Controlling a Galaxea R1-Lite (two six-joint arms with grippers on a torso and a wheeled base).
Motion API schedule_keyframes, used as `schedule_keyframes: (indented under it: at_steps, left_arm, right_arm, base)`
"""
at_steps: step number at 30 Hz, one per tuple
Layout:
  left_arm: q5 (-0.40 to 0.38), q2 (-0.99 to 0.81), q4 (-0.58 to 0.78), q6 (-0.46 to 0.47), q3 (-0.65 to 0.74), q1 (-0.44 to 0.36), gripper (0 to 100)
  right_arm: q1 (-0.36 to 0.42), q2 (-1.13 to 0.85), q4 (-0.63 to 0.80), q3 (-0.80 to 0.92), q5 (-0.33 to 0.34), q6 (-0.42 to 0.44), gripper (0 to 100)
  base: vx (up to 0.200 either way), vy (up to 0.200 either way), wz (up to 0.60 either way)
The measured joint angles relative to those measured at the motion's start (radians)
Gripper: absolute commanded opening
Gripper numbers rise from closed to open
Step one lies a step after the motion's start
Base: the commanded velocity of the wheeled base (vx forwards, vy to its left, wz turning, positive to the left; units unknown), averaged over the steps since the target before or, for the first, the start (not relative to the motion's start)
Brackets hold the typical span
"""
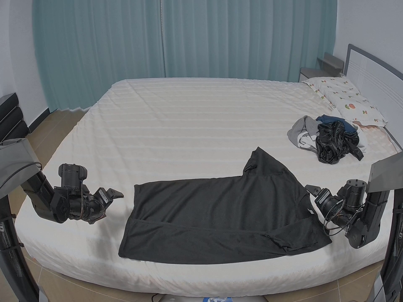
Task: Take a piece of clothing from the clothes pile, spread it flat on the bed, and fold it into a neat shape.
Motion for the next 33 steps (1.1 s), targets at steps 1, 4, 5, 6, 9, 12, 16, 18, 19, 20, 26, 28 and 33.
schedule_keyframes:
  at_steps: [1, 4, 5, 6, 9, 12, 16, 18, 19, 20, 26, 28, 33]
  left_arm:
    - [0.000, -0.002, 0.000, -0.011, 0.000, -0.002, 100]
    - [-0.001, -0.004, 0.000, -0.020, -0.001, -0.013, 100]
    - [-0.001, -0.005, 0.001, -0.021, 0.000, -0.016, 100]
    - [-0.001, -0.005, 0.000, -0.022, 0.000, -0.019, 100]
    - [-0.001, -0.006, 0.002, -0.038, 0.001, -0.033, 100]
    - [0.000, -0.006, 0.002, -0.076, -0.002, -0.046, 100]
    - [-0.001, -0.007, 0.001, -0.084, -0.008, -0.055, 100]
    - [-0.001, -0.007, 0.000, -0.085, -0.013, -0.056, 100]
    - [-0.001, -0.007, 0.000, -0.085, -0.013, -0.056, 100]
    - [-0.001, -0.007, 0.001, -0.086, -0.015, -0.055, 100]
    - [0.000, -0.007, -0.004, -0.091, -0.024, -0.057, 100]
    - [0.000, -0.006, -0.005, -0.092, -0.026, -0.058, 100]
    - [0.004, -0.002, -0.003, -0.089, -0.046, -0.057, 100]
  right_arm:
    - [0.000, 0.000, 0.000, 0.000, 0.000, 0.000, 100]
    - [0.000, 0.000, 0.000, -0.001, 0.001, 0.000, 100]
    - [0.000, 0.000, 0.000, -0.001, 0.001, 0.000, 100]
    - [0.000, 0.000, 0.000, -0.001, 0.001, 0.000, 100]
    - [0.000, 0.000, 0.000, -0.001, 0.001, 0.000, 100]
    - [0.000, 0.000, 0.000, -0.001, 0.002, 0.000, 100]
    - [0.000, 0.000, 0.000, 0.000, 0.002, 0.000, 100]
    - [0.001, 0.000, 0.000, 0.000, 0.002, 0.000, 100]
    - [0.001, 0.000, 0.000, 0.000, 0.002, 0.000, 100]
    - [0.003, 0.000, 0.000, 0.000, 0.002, 0.000, 100]
    - [0.001, 0.000, 0.000, 0.001, 0.001, 0.000, 100]
    - [0.002, 0.000, 0.000, 0.001, 0.001, 0.000, 100]
    - [0.009, -0.001, 0.000, 0.001, 0.001, 0.000, 100]
  base:
    - [0.000, 0.000, 0.00]
    - [0.000, 0.000, 0.00]
    - [0.000, 0.000, 0.00]
    - [0.000, 0.000, 0.00]
    - [0.000, -0.067, 0.00]
    - [0.000, -0.200, 0.00]
    - [0.000, -0.200, 0.00]
    - [0.000, 0.000, 0.00]
    - [0.000, 0.000, 0.00]
    - [0.000, 0.000, 0.00]
    - [0.000, 0.000, 0.00]
    - [0.000, 0.000, 0.00]
    - [0.000, 0.000, 0.00]
